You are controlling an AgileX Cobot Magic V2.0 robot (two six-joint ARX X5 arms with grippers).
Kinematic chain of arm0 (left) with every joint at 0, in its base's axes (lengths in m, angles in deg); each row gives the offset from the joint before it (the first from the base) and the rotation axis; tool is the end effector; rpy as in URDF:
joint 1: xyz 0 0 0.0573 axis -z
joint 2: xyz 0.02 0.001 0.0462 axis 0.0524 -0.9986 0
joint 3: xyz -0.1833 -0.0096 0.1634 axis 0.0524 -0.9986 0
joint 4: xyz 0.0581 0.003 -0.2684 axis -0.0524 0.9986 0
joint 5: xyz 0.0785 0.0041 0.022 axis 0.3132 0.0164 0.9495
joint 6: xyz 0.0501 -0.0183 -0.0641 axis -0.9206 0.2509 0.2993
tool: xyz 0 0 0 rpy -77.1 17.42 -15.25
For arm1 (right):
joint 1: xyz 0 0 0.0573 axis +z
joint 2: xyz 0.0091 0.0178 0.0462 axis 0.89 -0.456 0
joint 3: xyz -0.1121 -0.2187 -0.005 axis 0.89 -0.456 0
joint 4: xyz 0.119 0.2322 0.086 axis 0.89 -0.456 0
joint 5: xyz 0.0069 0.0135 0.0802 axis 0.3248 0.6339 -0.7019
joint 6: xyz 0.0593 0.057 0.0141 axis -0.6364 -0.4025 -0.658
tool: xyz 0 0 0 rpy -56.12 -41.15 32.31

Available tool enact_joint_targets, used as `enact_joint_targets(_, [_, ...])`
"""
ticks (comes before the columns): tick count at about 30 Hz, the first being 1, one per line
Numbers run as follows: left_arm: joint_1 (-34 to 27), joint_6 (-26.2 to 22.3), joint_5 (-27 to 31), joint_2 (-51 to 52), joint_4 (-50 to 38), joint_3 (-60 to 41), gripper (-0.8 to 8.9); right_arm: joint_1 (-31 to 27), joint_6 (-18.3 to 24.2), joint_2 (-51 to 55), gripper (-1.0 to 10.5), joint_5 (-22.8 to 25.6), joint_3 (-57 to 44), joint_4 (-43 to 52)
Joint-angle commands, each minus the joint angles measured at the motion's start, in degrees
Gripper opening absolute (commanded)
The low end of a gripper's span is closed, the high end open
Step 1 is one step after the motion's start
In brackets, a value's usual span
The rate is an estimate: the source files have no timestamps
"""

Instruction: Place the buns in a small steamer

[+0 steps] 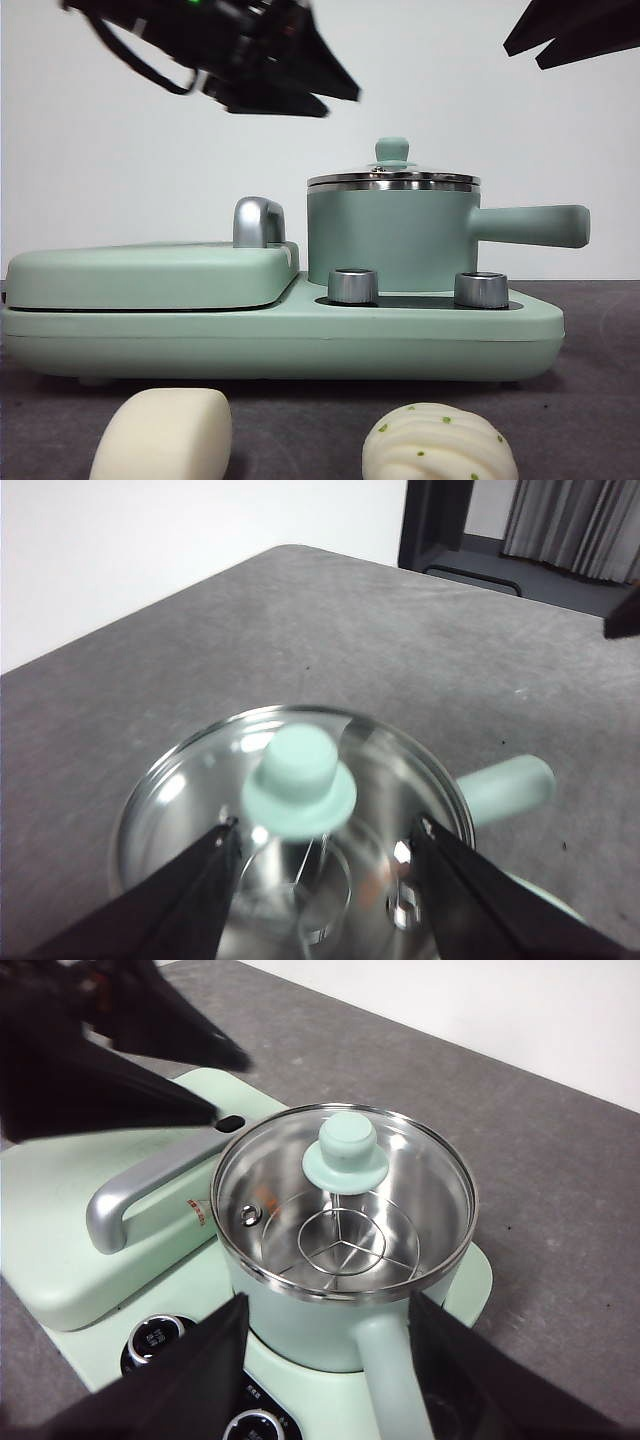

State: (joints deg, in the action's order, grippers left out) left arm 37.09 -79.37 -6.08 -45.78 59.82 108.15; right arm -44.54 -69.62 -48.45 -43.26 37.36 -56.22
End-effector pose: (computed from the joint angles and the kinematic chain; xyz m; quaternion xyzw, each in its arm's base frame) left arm 0.3163 -0.2478 0.2404 0.0725 0.1031 -0.4851 0.8653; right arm 0.2289 0.1020 0.2686 -0.0584 0.1672 0.3404 0.9234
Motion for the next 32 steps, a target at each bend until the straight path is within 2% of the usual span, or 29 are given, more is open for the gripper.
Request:
enact_joint_targets(1, [1.3, 0.2, 0.2, -4.0, -0.8, 4.4, 2.76, 0.3, -1.3, -0.2, 2.6, 0.2, 1.0, 0.7])
enact_joint_targets(10, [2.8, -0.7, 1.3, -13.2, -1.0, 12.7, 2.76, 0.3, -1.3, -0.2, 2.6, 0.2, 1.0, 0.7])
enact_joint_targets(22, [2.7, -0.7, 2.3, -15.9, -1.0, 13.7, 2.72, 0.3, -1.3, -0.2, 2.6, 0.2, 1.0, 0.7])
enact_joint_targets(27, [2.7, -0.7, 2.6, -15.9, -0.7, 13.7, 1.48, 0.3, -1.3, -0.2, 2.6, 0.2, 1.0, 0.7])
enact_joint_targets(32, [2.7, -0.6, 2.6, -16.2, -0.5, 13.7, 1.47, 0.3, -1.3, -0.2, 2.6, 0.2, 1.0, 0.7])
